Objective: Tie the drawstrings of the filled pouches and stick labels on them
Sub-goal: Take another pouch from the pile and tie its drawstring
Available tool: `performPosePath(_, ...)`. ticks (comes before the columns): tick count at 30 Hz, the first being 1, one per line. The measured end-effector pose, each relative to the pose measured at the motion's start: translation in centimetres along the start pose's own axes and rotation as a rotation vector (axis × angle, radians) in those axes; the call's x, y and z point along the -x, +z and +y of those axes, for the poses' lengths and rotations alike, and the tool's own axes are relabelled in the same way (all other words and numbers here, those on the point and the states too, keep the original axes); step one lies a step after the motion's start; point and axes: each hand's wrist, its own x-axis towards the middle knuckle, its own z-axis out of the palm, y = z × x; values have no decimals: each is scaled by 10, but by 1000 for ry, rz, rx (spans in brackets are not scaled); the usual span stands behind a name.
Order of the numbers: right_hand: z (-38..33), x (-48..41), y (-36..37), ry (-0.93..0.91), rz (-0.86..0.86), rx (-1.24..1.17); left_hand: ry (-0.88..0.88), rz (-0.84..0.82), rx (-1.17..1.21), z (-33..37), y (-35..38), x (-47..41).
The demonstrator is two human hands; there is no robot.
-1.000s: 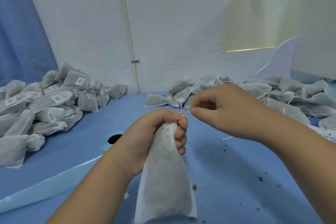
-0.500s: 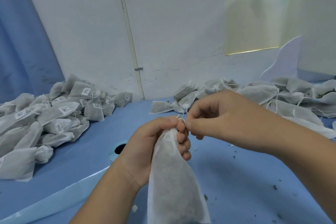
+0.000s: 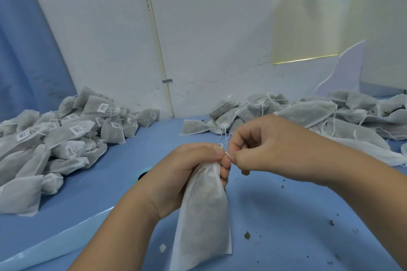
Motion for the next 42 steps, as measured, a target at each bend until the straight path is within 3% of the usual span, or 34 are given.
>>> performPosePath(11,14,-5,-1,1,-53,-49,-46,104,-27,10,8,3)
performPosePath(25,18,-5,-6,-18,-87,-141,52,274,-135,11,13,2)
performPosePath(36,12,-7,-2,22,19,-291,72,257,-143,8,8,-1)
performPosePath(42,4,-6,0,15,180,-259,79,279,-102,9,6,-1)
